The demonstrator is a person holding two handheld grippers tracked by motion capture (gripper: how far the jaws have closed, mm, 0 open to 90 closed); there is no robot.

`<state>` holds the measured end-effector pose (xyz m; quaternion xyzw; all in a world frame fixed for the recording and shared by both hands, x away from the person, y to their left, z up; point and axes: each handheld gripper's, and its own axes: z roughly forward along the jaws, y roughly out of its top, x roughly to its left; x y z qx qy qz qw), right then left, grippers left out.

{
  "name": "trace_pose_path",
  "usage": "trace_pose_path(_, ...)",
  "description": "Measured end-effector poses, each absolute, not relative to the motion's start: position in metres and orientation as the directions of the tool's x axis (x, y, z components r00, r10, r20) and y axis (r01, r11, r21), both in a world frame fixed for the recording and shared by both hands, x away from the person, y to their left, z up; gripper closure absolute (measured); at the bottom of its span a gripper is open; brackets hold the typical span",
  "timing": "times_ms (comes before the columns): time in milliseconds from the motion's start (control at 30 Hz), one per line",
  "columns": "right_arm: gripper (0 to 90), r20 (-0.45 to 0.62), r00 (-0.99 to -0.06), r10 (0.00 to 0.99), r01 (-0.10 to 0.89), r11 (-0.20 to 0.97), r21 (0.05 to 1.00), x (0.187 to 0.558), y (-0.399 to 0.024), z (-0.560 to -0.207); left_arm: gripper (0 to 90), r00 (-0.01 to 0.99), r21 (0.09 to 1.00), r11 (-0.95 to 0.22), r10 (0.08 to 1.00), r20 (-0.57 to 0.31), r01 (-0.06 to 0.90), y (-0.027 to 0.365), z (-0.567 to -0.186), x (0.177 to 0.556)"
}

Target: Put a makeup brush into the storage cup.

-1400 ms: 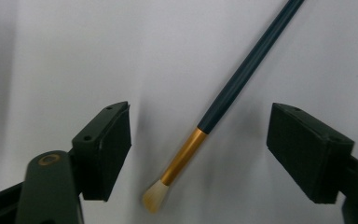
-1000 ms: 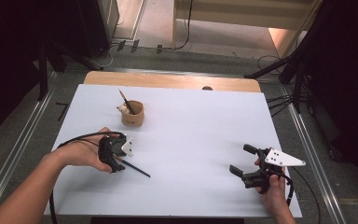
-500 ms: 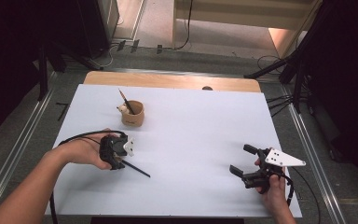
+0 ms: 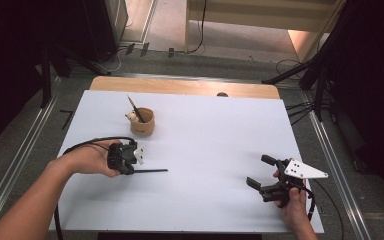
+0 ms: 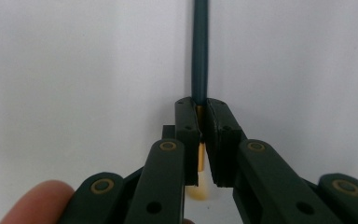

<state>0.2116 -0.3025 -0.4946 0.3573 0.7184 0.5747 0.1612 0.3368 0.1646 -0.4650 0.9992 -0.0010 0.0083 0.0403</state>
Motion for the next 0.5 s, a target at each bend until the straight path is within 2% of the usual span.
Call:
trace_pose_path(333, 0.0, 0.179, -0.691, 0.701, 0.328, 0.084, 0.941, 0.213, -0.301, -0.494, 85.3, 0.998, 0.111, -0.994, 0.024, 0.052, 0.018, 0.168, -0.461, 0.34)
trace_pose_path(500, 1.7, 0.175, -0.694, 0.699, 0.332, 0.095, 0.939, 0.213, -0.296, -0.492, 85.3, 0.997, 0.157, -0.988, 0.025, 0.071, 0.013, 0.165, -0.453, 0.337)
